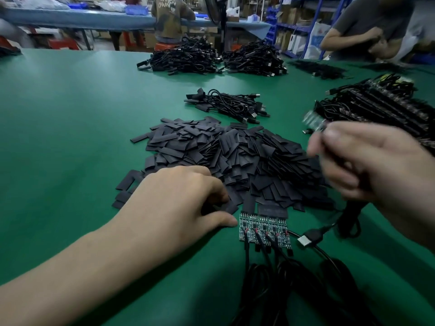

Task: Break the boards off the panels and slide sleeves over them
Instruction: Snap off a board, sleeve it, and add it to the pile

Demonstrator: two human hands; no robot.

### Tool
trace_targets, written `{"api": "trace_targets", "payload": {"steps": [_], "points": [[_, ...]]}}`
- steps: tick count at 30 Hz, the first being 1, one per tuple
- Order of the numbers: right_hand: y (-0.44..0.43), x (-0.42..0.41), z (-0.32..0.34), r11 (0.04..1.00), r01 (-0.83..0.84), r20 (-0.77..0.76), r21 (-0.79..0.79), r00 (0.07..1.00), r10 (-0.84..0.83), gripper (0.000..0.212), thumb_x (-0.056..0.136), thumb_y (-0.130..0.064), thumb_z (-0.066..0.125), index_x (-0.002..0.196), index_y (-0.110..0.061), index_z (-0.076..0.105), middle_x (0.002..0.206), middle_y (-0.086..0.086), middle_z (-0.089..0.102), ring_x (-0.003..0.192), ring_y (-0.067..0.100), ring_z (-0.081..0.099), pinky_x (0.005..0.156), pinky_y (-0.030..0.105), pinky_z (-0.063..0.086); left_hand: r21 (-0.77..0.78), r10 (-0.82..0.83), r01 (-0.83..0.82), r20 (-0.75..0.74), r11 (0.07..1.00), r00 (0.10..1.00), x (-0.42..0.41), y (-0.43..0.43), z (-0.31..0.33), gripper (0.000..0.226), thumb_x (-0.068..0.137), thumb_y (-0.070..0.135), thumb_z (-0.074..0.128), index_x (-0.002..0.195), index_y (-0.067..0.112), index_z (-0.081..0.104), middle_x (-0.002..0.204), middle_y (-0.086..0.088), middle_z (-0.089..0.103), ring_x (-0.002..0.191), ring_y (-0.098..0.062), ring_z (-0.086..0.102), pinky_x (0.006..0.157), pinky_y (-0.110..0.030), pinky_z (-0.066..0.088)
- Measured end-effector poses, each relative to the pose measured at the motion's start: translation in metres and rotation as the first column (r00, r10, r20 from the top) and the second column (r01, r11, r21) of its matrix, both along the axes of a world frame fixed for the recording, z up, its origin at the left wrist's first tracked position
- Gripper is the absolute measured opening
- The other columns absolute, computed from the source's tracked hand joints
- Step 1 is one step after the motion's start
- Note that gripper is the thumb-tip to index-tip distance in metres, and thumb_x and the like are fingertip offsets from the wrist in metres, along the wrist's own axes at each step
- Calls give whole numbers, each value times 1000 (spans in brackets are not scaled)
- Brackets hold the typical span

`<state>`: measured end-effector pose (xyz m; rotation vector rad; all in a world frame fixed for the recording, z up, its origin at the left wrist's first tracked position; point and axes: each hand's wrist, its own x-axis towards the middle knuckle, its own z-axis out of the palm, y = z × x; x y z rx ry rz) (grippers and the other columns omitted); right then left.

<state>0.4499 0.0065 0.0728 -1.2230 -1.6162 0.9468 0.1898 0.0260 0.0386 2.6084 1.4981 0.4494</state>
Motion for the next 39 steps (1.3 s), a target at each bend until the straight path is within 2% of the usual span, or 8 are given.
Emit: {"api": "trace_targets", "payload": {"steps": [3,6,10,18,23,28,33,39], "points": [[-4,-11,-11,978,47,499,202,854,-144,33,96,-51,50,86,-27,70,56,-4,52,48,8,45,47,17,34,4,21,-21,6,1000,1000,0,0,0,44,74,78,52,99,45,64,91,25,55,89,1,53,71,-26,45],[-8,-10,-11,928,114,657,356,676,-335,36,101,-49,46,85,-24,65,56,-2,55,51,12,52,56,38,47,-44,0,4,88,999,996,-2,2,-1,27,77,62,70,88,39,64,81,23,58,80,1,53,73,-27,48],[-13,-15,-5,884,145,647,445,630,-429,39,98,-52,41,85,-23,64,53,-3,54,48,12,51,51,40,48,-159,-8,62,318,985,948,-1,6,-1,16,75,40,84,76,33,69,72,24,67,67,4,61,60,-11,44],[-16,-51,-32,999,34,262,6,965,-35,63,82,-67,55,95,-6,62,65,5,48,60,16,42,62,40,37,-384,163,315,819,868,550,0,8,-3,21,67,33,80,85,22,78,76,-3,75,64,-7,62,61,-13,49],[-16,-56,-38,993,-15,70,-118,997,23,21,89,-41,61,88,-23,72,55,-7,57,49,-3,44,50,12,34,-287,81,269,807,919,586,5,1,-12,25,66,44,79,87,29,80,77,-3,76,70,-19,71,66,-23,56],[-16,-57,-39,992,7,69,-129,998,2,18,91,-41,61,83,-31,73,47,-14,50,43,2,36,42,13,28,134,-231,187,555,973,799,3,-1,-13,32,72,45,83,99,27,80,86,15,72,81,-3,67,74,-16,50],[-15,-48,-44,996,88,128,-17,988,-85,57,86,-79,39,102,-34,69,56,-20,54,51,-3,50,58,21,37,-48,-31,95,725,994,688,1,1,-16,25,66,43,81,90,36,80,79,15,73,66,1,62,64,-16,48],[-12,-34,-43,993,-30,85,-115,996,40,67,90,-74,25,89,-25,71,60,-10,38,55,6,37,54,15,36,-193,81,134,811,972,580,-1,4,-19,21,64,40,82,85,37,80,67,8,74,52,2,54,55,-12,43]]}}
